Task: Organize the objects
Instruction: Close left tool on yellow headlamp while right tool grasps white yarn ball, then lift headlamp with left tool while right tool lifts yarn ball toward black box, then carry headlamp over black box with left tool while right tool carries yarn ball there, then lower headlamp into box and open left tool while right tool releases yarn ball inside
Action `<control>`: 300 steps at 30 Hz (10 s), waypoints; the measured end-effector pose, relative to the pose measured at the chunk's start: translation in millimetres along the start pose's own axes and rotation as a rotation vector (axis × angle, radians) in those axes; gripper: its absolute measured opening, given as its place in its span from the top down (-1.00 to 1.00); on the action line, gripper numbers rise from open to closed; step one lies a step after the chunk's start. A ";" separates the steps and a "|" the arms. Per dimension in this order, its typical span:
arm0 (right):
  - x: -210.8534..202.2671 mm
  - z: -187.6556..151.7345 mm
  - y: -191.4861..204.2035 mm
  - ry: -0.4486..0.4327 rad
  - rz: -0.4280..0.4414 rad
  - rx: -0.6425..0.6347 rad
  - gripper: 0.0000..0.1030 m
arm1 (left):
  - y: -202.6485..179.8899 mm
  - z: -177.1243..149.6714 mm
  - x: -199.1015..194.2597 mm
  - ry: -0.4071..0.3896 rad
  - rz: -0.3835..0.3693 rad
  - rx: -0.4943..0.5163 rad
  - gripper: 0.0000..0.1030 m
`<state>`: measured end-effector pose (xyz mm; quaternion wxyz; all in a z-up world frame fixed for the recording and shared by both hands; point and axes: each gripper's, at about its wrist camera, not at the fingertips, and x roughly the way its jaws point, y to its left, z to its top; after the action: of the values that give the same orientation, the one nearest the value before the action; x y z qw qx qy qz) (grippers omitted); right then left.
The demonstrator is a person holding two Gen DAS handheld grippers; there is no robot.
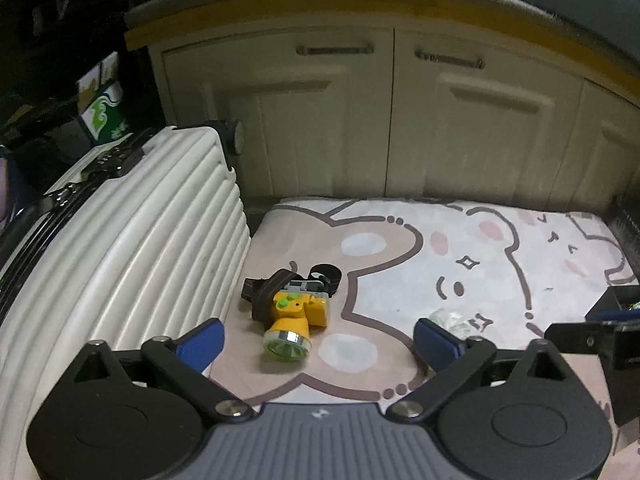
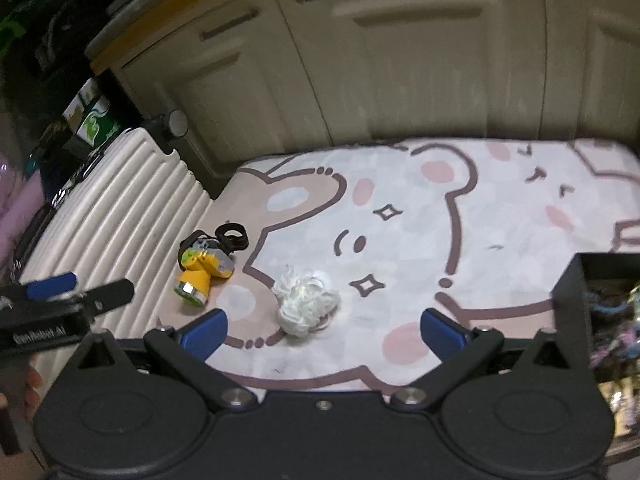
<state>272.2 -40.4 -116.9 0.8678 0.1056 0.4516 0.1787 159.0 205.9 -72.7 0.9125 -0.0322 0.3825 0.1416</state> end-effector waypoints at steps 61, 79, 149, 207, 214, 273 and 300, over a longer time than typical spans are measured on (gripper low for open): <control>108.3 -17.7 -21.3 0.187 0.142 0.060 0.34 | -3.7 -76.6 86.9 0.450 -0.093 0.199 0.16; 35.2 -66.3 -47.3 0.378 0.101 -0.249 0.38 | -14.2 -86.1 92.3 0.532 -0.054 0.164 0.15; -125.4 -28.3 -99.1 -0.150 0.020 -0.226 0.49 | -141.3 -23.7 -62.7 0.080 -0.047 0.033 0.17; -203.4 -57.7 -299.9 -0.193 -0.248 0.148 0.49 | -404.7 -3.1 16.4 0.155 -0.499 0.177 0.17; -212.3 -58.3 -309.7 -0.217 -0.254 0.160 0.49 | -427.0 -7.8 37.3 0.207 -0.562 0.133 0.17; -132.1 -47.4 -282.9 0.004 -0.256 0.063 0.60 | -353.7 3.1 34.0 0.190 -0.446 0.093 -0.78; -142.2 -52.5 -268.2 -0.009 -0.292 0.059 0.30 | -345.1 -4.6 10.0 0.169 -0.403 0.114 -0.79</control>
<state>211.5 -342.0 -133.1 0.8830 0.0650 0.4634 0.0367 260.2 -123.2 -100.1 0.8873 -0.0682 0.4508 -0.0687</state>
